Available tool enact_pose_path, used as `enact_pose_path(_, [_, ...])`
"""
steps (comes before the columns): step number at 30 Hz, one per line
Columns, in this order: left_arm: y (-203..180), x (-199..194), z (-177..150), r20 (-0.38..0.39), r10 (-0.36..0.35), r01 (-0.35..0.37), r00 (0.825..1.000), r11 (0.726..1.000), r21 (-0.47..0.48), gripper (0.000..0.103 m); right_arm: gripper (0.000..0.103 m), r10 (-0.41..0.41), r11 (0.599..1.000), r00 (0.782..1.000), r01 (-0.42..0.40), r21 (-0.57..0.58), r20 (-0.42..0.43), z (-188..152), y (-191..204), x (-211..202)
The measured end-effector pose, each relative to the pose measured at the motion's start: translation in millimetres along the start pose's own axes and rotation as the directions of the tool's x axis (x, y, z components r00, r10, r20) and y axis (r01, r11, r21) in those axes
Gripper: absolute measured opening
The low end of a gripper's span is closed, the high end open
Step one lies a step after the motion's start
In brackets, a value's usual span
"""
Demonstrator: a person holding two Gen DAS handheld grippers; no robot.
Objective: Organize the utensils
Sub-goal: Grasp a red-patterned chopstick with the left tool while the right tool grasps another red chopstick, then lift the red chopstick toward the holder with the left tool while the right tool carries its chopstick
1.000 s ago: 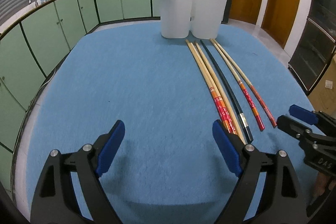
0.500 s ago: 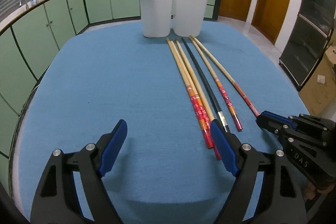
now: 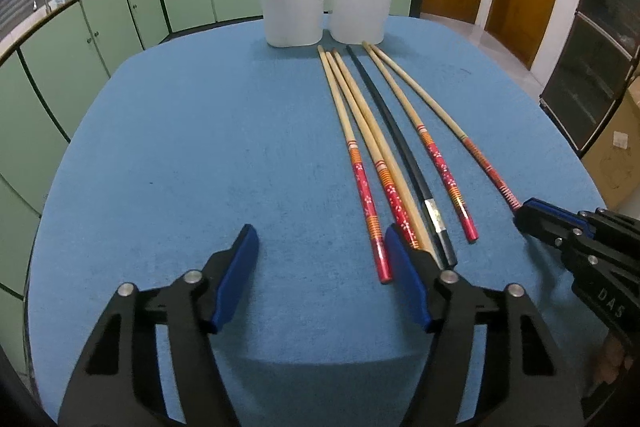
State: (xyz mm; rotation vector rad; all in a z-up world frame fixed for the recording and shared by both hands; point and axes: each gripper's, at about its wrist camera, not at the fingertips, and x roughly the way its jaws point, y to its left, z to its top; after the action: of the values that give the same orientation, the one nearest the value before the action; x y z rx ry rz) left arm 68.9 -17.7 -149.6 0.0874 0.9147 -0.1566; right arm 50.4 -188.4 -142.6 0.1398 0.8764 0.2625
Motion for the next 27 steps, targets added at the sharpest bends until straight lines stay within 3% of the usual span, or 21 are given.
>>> enact_pose_path(3, [8,-4,-1,0.002,0.013,-0.013,1.000,1.000,-0.024,0.047,0.006,0.002,1.000,1.000,-0.002,0.001,0.001,0,0,0])
enact_pose_path(16, [8,-9,-7,0.016,0.047,-0.046,0.999,0.996,-0.072,0.045,0.007,-0.009,1.000,1.000,0.009,0.001,-0.002,1,1,4])
enact_pose_path(19, [5,-8,-8,0.020,0.026,-0.025,0.999,0.997,-0.069,0.031,0.007,-0.012,1.000,1.000,0.012,-0.001,-0.004,1,2,5])
enact_pose_path(21, [1,-8,-8,0.023,0.011,-0.010,1.000,0.998,-0.059,0.011,0.006,-0.014,1.000,1.000,0.014,-0.002,-0.004,2,2,5])
enact_pose_path(22, [-1,-8,-8,0.022,0.006,-0.005,1.000,0.999,-0.053,0.006,0.006,-0.013,1.000,1.000,0.013,-0.001,-0.002,2,2,4])
enact_pose_path(27, [1,-14,-8,0.013,-0.013,0.014,1.000,0.999,-0.050,0.005,0.006,-0.006,1.000,1.000,0.006,0.005,0.016,0,0,-5])
